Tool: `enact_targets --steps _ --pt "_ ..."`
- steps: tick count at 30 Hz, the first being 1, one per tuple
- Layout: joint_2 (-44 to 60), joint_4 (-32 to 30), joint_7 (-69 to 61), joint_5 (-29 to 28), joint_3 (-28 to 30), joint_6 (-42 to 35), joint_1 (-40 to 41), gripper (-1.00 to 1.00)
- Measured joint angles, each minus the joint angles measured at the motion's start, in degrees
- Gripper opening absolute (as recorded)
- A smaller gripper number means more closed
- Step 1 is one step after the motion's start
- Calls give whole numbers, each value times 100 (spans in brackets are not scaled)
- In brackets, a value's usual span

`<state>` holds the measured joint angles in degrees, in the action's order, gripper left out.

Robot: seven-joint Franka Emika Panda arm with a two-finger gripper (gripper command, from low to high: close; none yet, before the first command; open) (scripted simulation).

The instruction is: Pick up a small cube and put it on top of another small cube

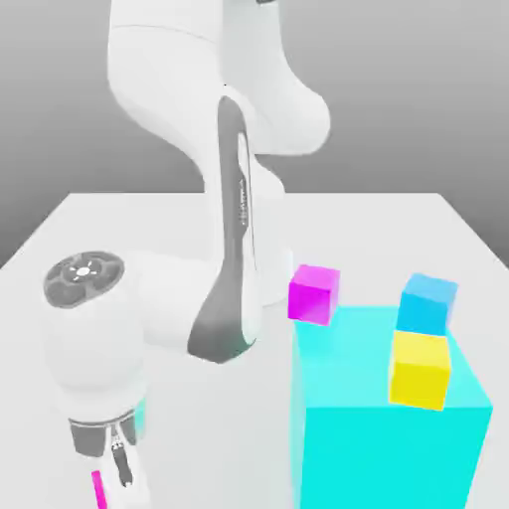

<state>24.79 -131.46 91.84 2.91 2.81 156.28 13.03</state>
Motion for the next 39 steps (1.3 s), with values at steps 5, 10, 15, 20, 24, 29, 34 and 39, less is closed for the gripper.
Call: enact_targets --steps 5,10,15,20,24,29,34,39 --pt "-406 322 -299 -126 -58 -895 -26 -100" --pt "-696 996 -995 145 -589 -2097 -196 -100" --pt "-1244 1451 -1586 627 -1135 -3250 -486 -100" --pt "-2249 1278 -1492 1005 -1528 -3958 -1027 -100" --pt "-3069 1071 -1217 1102 -1727 -4439 -1485 -100" --pt "-3878 393 -211 748 -2078 -4306 -1553 -100" --pt "-3986 -408 547 380 -2385 -3496 -1487 -100" --pt "-3842 -648 599 345 -2435 -3112 -1484 100"
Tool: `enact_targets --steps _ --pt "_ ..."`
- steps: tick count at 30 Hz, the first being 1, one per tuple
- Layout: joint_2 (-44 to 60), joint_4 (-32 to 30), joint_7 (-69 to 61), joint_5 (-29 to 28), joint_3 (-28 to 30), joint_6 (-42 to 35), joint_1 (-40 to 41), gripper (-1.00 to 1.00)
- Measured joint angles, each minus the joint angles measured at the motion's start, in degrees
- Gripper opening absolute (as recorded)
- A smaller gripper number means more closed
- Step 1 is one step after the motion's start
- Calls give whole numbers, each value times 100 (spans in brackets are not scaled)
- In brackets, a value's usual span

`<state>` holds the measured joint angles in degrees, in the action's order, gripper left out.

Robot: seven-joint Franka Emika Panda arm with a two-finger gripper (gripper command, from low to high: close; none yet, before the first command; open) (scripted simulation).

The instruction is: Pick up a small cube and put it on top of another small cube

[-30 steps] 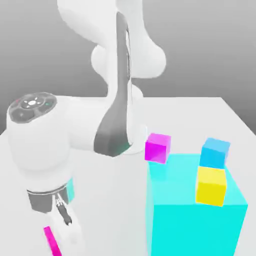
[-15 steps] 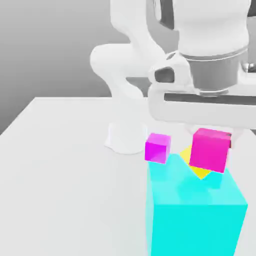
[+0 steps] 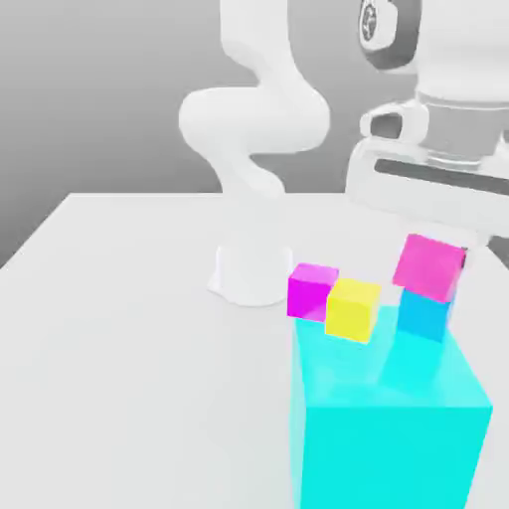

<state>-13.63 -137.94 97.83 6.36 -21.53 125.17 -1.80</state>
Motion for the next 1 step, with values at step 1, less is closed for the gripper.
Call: enact_targets --steps 1 --pt "0 0 0 0 0 0 0 100"
